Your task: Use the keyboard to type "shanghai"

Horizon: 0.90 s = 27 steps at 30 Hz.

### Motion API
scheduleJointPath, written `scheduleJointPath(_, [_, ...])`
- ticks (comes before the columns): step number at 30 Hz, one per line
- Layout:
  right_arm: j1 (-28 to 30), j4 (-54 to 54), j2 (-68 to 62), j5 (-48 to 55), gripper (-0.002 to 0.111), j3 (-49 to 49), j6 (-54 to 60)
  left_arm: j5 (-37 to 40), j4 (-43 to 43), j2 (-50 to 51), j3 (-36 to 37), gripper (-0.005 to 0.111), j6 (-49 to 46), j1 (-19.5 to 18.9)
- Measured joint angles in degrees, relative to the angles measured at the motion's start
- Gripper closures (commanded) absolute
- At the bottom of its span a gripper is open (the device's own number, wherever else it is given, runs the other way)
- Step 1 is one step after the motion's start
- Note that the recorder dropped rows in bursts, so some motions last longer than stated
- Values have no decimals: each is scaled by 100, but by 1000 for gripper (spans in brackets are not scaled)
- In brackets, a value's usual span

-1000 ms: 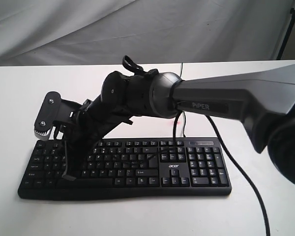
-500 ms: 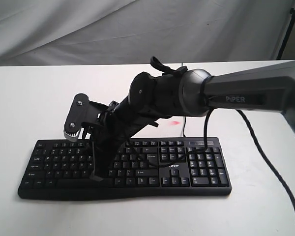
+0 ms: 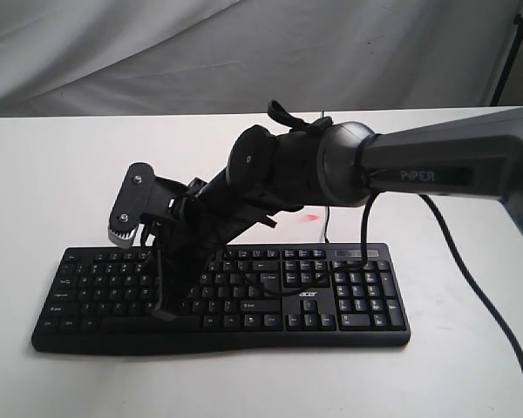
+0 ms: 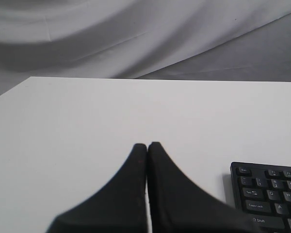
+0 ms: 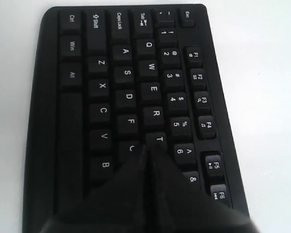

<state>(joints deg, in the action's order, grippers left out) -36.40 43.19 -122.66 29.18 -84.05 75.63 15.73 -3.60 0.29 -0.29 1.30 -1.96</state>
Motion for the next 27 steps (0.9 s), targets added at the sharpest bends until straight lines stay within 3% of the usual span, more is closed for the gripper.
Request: scheduleJointPath(27, [0,210,-321,26,108,0,317,0,0,0,0,106,0,0])
